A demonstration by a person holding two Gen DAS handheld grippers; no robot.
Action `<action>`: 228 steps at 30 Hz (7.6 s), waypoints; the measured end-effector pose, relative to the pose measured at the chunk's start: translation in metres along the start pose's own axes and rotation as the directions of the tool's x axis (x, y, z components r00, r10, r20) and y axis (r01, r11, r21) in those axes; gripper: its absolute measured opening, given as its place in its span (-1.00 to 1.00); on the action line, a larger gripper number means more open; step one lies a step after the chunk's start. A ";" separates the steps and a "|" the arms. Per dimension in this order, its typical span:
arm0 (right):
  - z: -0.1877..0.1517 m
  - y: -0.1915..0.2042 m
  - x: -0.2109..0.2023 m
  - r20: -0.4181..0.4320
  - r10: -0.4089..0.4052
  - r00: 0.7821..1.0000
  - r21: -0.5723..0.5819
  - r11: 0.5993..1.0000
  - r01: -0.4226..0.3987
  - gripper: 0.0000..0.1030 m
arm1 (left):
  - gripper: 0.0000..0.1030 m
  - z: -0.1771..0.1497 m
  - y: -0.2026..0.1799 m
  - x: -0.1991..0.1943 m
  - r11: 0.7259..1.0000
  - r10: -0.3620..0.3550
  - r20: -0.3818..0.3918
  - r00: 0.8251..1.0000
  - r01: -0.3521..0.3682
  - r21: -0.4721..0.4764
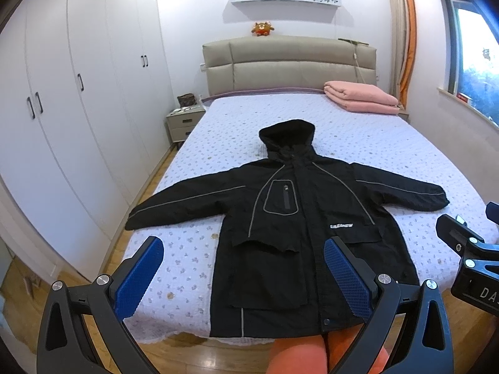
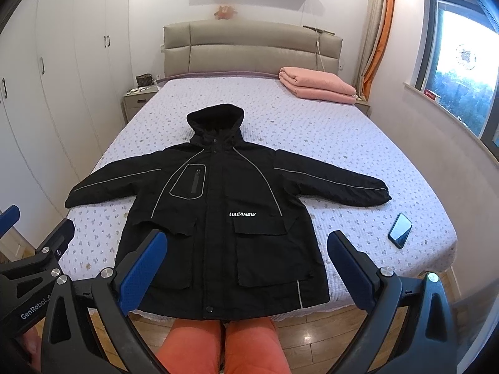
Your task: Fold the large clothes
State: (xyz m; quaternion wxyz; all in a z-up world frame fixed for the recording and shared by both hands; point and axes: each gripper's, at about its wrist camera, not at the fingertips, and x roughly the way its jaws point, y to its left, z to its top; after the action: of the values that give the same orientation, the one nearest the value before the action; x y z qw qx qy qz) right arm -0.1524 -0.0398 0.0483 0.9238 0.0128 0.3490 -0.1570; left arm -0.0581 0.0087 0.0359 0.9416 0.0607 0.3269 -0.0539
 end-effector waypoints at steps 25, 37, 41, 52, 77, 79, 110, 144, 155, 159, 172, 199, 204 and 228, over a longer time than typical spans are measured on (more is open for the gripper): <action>0.009 -0.145 0.331 -0.129 -0.046 0.991 0.222 0.972 0.074 0.96 | 0.99 0.015 -0.184 0.333 0.959 -0.180 -0.291 0.940 0.233 0.159; 0.010 -0.370 0.420 -0.321 -0.185 0.929 0.476 0.816 0.327 0.80 | 0.99 0.052 -0.312 0.404 0.873 -0.293 -0.411 0.863 0.417 0.253; 0.017 -0.453 0.438 -0.347 -0.193 0.918 0.575 0.729 0.371 0.78 | 0.99 0.070 -0.342 0.426 0.857 -0.337 -0.481 0.810 0.475 0.199; -0.012 -0.585 0.509 -0.411 -0.030 0.911 0.757 0.545 0.359 0.70 | 0.99 0.097 -0.434 0.484 0.818 -0.366 -0.529 0.766 0.536 0.210; -0.013 -0.577 0.554 -0.422 0.050 0.905 0.705 0.646 0.293 -0.52 | 0.33 0.068 -0.537 0.529 0.730 -0.377 -0.595 0.710 0.623 0.282; -0.008 -0.573 0.554 -0.437 0.036 0.899 0.689 0.655 0.309 -0.52 | 0.33 0.070 -0.535 0.526 0.733 -0.378 -0.594 0.710 0.622 0.276; 0.200 -0.050 0.480 -0.249 0.260 0.933 0.126 0.964 -0.235 -0.57 | 0.34 0.090 -0.048 0.501 0.995 -0.085 -0.574 0.815 0.098 -0.008; 0.144 -0.008 0.569 -0.478 0.179 0.860 0.159 0.981 -0.116 -0.43 | 0.34 0.098 -0.013 0.565 0.892 -0.452 -0.522 0.723 0.367 -0.263; 0.106 -0.030 0.615 -0.558 0.254 0.790 0.227 0.962 -0.149 -0.44 | 0.09 0.089 -0.047 0.602 0.868 -0.495 -0.553 0.670 0.410 -0.280; 0.109 -0.032 0.612 -0.567 0.250 0.785 0.226 0.963 -0.144 -0.44 | -0.65 0.092 -0.049 0.598 0.851 -0.522 -0.536 0.663 0.449 -0.274; 0.159 -0.012 0.572 -0.516 0.374 0.770 0.289 0.923 -0.254 -0.19 | -0.70 0.154 0.056 0.536 0.868 -0.477 -0.332 0.814 0.378 -0.320; 0.162 -0.006 0.577 -0.548 0.123 0.827 0.118 0.991 -0.069 -0.14 | 0.08 0.112 0.011 0.535 0.854 -0.502 -0.495 0.709 0.495 -0.158; 0.129 0.030 0.590 -0.634 0.107 0.766 0.048 0.994 -0.099 -0.15 | -0.27 0.067 -0.014 0.575 0.886 -0.434 -0.613 0.660 0.436 -0.158; 0.117 0.052 0.619 -0.668 0.075 0.740 -0.014 0.993 -0.113 -0.08 | 0.07 0.028 0.215 0.496 0.812 -0.358 -0.497 0.790 0.002 -0.583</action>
State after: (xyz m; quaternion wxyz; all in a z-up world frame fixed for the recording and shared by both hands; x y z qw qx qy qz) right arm 0.3758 -0.1801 -0.2700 0.7449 0.0606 0.6588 -0.0858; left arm 0.3765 0.1861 -0.2341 0.7596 -0.2341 0.6061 -0.0293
